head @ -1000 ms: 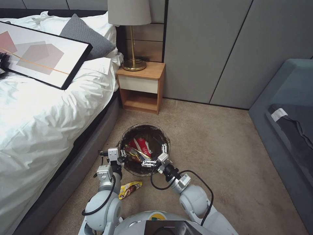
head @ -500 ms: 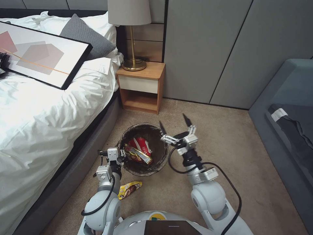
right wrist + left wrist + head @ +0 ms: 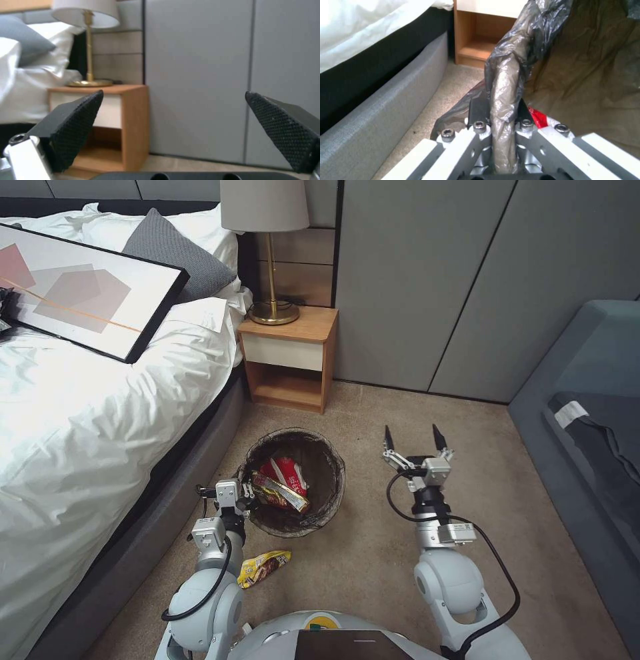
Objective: Pick up the trash bin, then pick up the garbage from the floor and place it into the trash bin.
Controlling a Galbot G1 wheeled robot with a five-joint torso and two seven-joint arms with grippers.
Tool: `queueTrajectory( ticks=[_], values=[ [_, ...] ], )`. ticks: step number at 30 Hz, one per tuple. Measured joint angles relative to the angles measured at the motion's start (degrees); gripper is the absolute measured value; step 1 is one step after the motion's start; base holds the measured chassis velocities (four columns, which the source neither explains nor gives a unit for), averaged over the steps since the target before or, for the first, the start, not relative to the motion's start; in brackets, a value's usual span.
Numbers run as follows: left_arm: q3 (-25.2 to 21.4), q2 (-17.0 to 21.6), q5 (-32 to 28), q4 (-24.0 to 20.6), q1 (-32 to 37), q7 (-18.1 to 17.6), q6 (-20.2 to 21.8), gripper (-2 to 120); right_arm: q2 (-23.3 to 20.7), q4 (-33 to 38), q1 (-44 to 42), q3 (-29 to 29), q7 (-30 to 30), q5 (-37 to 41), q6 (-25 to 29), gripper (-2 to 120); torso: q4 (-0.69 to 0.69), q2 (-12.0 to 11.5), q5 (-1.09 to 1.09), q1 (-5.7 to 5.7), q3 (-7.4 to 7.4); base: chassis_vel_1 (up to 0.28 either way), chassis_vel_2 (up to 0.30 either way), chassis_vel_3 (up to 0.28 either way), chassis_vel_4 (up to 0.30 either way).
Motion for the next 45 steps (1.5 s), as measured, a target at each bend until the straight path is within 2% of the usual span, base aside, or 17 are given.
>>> queueTrajectory(
  ticks=[13, 45],
  values=[
    [-0.07, -0.10, 0.45, -0.01, 0.03, 0.48, -0.79, 0, 1.28, -6.43, -1.96, 3.35, 0.09, 0.89, 3.69, 100, 0.00, 0.00, 0.00, 0.00, 0.00, 0.000, 0.000, 0.000, 0.000],
    [-0.19, -0.22, 0.89, 0.16, -0.05, 0.81, -1.22, 0, 1.74, -6.74, -0.91, 3.81, 0.25, 1.13, 3.02, 100, 0.00, 0.00, -0.01, 0.00, 0.00, 0.000, 0.000, 0.000, 0.000]
  ],
)
